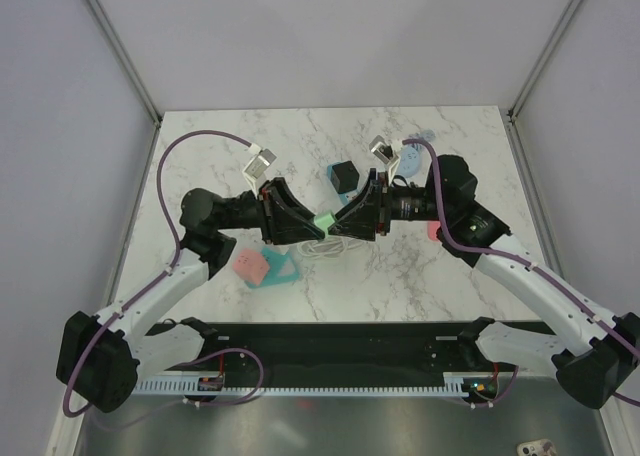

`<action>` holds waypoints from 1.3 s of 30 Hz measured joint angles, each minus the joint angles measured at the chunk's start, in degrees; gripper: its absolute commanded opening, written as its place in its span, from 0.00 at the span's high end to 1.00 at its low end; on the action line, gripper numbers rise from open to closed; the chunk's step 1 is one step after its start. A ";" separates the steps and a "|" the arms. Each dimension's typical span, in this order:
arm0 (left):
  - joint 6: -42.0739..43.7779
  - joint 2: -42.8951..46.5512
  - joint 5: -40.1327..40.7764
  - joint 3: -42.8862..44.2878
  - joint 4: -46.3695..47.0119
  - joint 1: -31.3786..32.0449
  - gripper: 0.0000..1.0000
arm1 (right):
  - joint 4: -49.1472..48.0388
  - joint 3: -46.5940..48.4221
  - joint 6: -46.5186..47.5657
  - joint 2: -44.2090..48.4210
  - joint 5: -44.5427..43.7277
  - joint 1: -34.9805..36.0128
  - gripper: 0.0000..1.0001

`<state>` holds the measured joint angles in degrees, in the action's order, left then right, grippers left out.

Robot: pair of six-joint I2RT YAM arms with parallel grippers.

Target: Insert the plug

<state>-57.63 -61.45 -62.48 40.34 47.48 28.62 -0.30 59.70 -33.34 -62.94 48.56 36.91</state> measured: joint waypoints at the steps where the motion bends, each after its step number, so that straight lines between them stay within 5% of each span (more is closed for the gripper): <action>1: -0.13 -0.04 -0.13 0.00 0.55 0.00 0.98 | -1.03 -0.31 -0.72 0.00 0.70 0.00 0.68; 2: -0.35 -0.20 -0.28 0.00 0.79 -0.07 0.98 | -1.92 -0.46 -1.09 0.04 1.05 0.11 0.77; 4: -1.29 -0.48 -0.70 0.00 1.88 -0.09 0.77 | -2.82 -0.87 -1.55 0.24 1.20 0.04 1.00; 5: -1.68 -0.52 -0.76 0.00 1.95 -0.09 0.44 | -3.23 -1.09 -1.77 0.26 1.62 0.04 1.00; 9: -2.03 -0.37 -0.52 0.00 1.79 0.00 0.29 | -3.82 -1.22 -2.47 0.50 0.13 0.02 1.00; 12: 0.72 0.81 0.52 0.00 -1.86 0.00 0.09 | -3.56 -1.16 -2.43 1.03 -1.20 -0.66 1.00; 25: 21.62 5.18 10.51 7.15 -37.05 0.00 0.00 | 21.40 13.81 10.67 -5.42 -12.61 -8.94 1.00; 39: 41.24 9.25 41.53 16.48 -68.87 -0.07 0.00 | 47.52 28.79 23.41 -24.57 -41.92 -9.01 1.00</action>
<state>-16.38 -52.21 -20.95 56.82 -21.39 28.56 47.22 88.49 -9.93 -87.50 6.63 27.90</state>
